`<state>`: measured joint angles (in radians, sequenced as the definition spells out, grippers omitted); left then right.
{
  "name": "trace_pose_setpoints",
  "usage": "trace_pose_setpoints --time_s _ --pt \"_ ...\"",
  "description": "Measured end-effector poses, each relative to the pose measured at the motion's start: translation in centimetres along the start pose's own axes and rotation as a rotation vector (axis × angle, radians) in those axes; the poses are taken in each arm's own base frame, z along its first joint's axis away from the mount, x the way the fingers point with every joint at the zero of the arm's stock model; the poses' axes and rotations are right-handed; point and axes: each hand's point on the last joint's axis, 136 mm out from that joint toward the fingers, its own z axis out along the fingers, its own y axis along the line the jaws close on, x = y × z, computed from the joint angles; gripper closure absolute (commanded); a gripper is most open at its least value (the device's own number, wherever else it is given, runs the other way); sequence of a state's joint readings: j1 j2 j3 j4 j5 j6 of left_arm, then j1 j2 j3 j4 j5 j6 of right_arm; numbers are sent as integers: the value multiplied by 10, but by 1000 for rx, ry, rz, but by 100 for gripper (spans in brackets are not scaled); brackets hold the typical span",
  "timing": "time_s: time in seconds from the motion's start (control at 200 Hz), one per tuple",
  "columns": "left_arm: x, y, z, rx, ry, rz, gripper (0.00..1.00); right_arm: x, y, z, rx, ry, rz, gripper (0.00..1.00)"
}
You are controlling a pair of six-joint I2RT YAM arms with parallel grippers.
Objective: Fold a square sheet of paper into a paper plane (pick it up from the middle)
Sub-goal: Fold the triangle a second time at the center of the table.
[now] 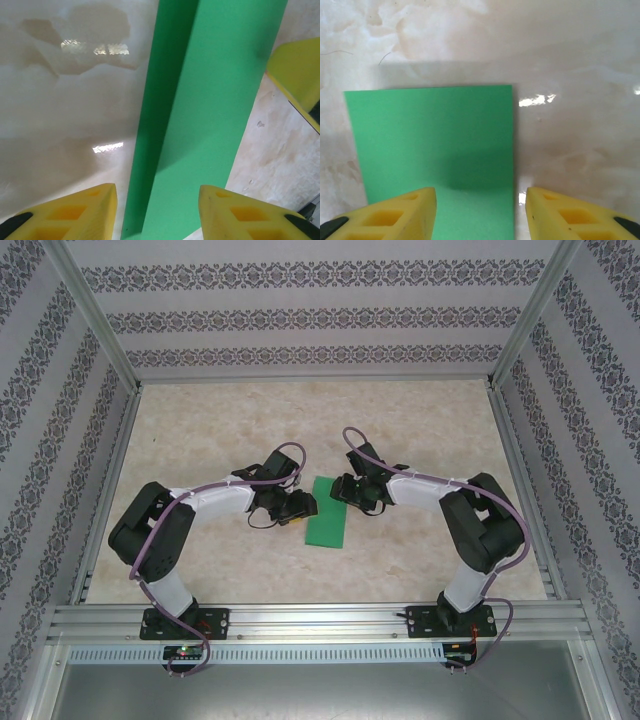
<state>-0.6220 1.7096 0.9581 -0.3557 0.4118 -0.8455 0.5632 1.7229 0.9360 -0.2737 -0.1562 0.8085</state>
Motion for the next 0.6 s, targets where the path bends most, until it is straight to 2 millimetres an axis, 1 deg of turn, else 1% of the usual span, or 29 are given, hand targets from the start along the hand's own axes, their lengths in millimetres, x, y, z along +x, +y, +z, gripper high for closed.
trace_pose_setpoints --time_s 0.125,0.185,0.325,0.435,0.515,0.599 --pt "0 0 0 0 0 0 51 -6 8 -11 -28 -27 -6 49" --pt "0 0 0 1 2 0 50 -8 11 -12 -40 -36 -8 49" --pt "2 -1 0 8 9 1 50 -6 15 -12 -49 -35 -17 49" --pt "3 -7 0 38 22 9 50 -3 18 -12 -54 -31 -24 50" --pt "4 -12 0 61 29 15 50 -2 16 -11 -52 -28 -24 50" --pt "5 -13 1 73 38 17 50 0 14 -10 -49 -26 -22 50"
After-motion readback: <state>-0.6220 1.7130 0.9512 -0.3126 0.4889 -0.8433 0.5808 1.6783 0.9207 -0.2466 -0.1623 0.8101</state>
